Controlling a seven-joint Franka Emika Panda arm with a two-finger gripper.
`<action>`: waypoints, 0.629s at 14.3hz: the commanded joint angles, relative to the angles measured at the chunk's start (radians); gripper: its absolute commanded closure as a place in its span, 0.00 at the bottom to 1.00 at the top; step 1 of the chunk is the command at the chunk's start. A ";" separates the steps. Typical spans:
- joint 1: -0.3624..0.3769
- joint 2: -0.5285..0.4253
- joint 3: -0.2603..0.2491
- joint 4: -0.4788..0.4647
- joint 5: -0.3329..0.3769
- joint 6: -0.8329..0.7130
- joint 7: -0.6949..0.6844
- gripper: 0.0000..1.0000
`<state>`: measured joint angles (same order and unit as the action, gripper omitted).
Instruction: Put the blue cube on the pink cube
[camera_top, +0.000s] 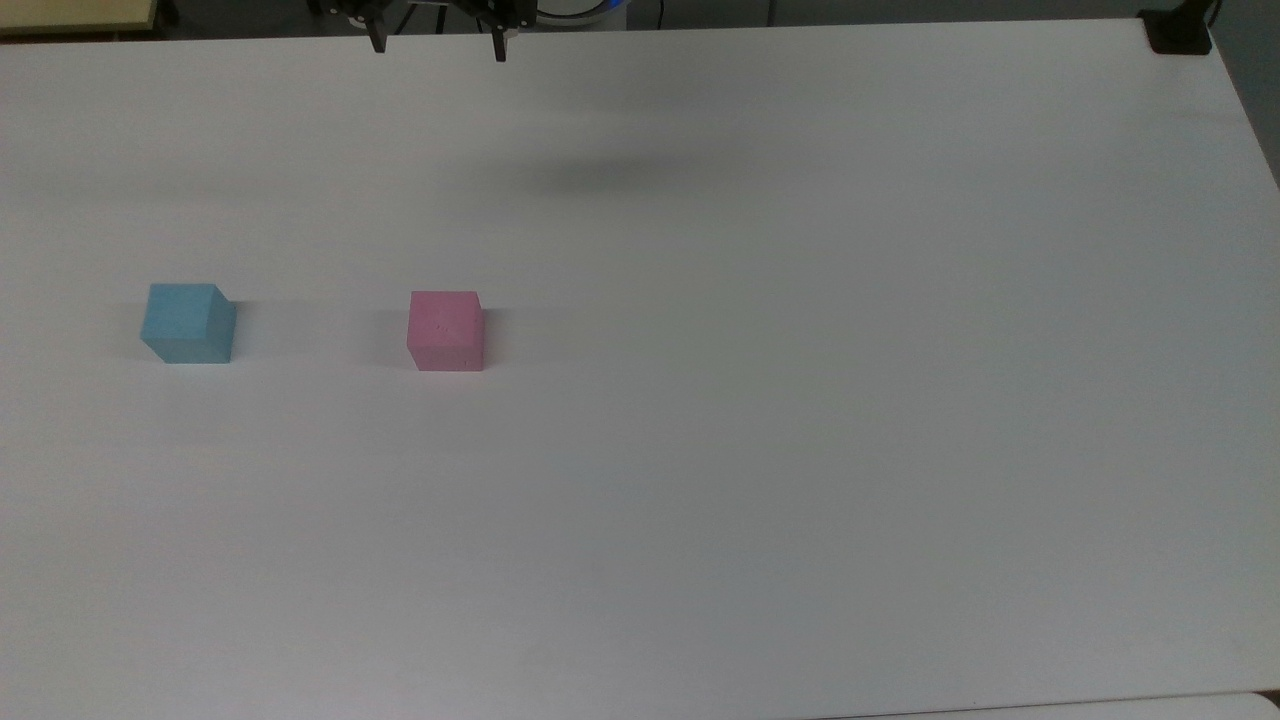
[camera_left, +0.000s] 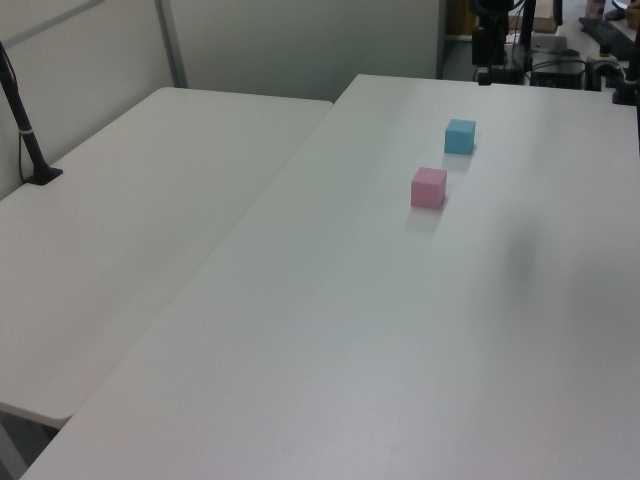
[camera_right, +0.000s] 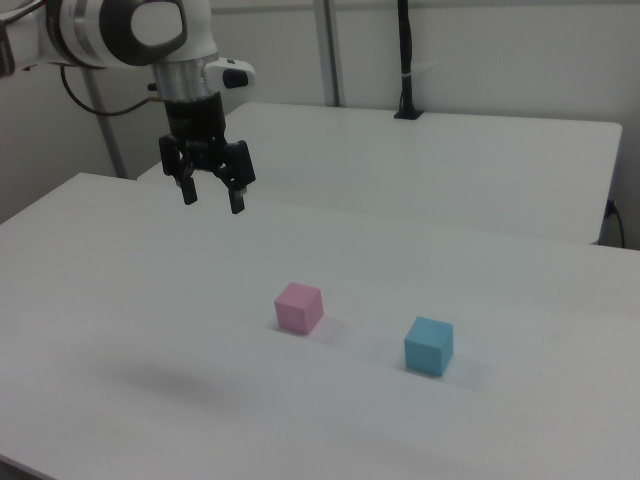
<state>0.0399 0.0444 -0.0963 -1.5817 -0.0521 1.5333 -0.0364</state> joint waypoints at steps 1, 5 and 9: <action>0.009 -0.015 -0.011 -0.011 -0.015 0.007 0.013 0.00; 0.009 -0.005 -0.033 0.014 -0.015 0.056 0.012 0.00; 0.006 0.046 -0.101 0.005 -0.012 0.114 -0.048 0.00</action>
<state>0.0398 0.0504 -0.1378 -1.5694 -0.0532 1.6039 -0.0357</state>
